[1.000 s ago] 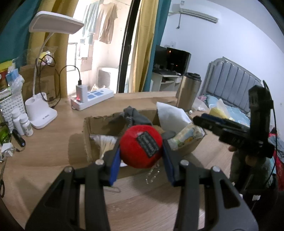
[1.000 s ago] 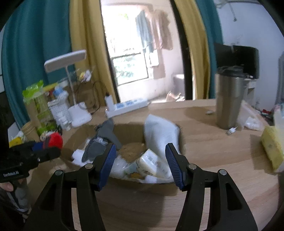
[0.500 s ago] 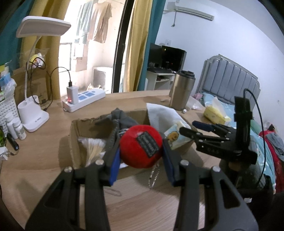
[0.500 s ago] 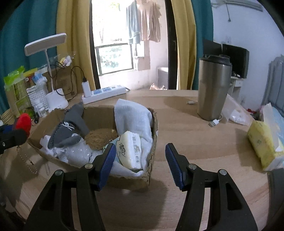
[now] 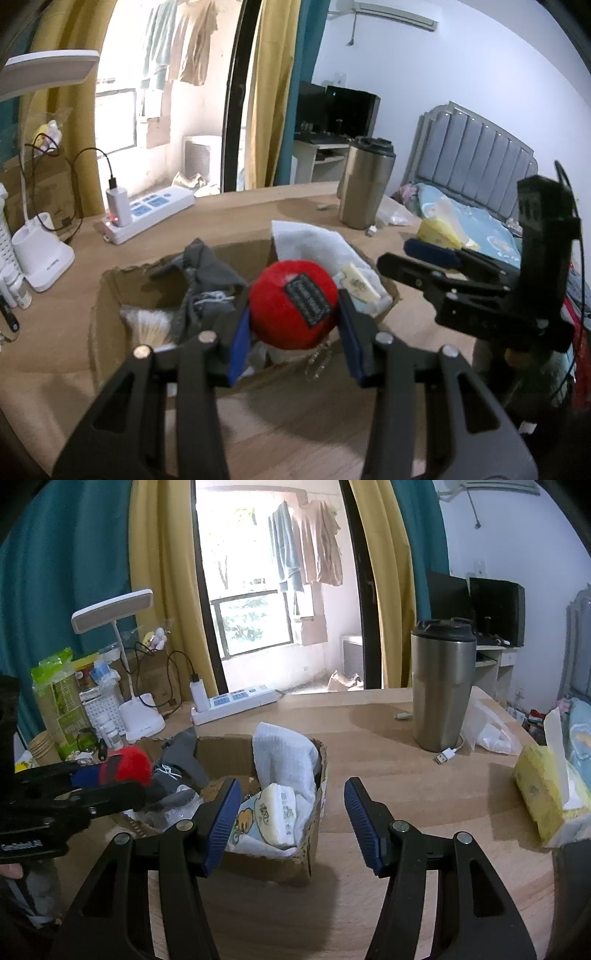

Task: Organize soft objects
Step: 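Lower the red pouch with the left gripper into the box and release it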

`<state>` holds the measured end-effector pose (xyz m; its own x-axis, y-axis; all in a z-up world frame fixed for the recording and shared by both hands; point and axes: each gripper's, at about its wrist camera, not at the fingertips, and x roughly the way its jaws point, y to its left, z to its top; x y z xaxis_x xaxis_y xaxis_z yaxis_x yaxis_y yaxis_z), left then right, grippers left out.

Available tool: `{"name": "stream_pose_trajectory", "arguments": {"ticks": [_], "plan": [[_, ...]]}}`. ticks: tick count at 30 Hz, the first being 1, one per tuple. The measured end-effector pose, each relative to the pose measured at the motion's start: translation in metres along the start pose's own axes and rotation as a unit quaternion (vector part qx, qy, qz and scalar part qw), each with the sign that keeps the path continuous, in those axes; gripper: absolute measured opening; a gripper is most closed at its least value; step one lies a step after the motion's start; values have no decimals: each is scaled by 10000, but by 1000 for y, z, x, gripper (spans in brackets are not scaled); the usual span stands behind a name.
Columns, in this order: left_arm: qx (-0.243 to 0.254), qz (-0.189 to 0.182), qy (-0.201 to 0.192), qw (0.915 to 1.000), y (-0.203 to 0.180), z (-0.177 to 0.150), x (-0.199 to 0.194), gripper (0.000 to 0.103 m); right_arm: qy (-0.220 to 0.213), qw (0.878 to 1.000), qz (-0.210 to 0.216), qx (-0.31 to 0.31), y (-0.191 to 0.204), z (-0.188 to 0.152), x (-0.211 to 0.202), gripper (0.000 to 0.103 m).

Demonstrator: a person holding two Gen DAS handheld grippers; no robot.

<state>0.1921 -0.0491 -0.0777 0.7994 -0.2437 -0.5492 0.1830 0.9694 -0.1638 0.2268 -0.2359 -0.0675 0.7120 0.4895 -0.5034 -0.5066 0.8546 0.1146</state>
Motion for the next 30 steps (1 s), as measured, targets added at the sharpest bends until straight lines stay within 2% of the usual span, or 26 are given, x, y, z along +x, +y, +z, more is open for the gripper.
{"name": "stream_pose_trajectory", "arguments": {"ticks": [13,28,30], "plan": [[-225,178,188,9994,-12,21,41,44,20,9993,371,-17,-21,13,12,62],[-313,288,581,9974,-13,32,92,45,62,9991,395,135,-41,17,19,62],[-277,358,622,9970,-16,32,96,50,68,9992,370,162,-43,17,19,62]]}}
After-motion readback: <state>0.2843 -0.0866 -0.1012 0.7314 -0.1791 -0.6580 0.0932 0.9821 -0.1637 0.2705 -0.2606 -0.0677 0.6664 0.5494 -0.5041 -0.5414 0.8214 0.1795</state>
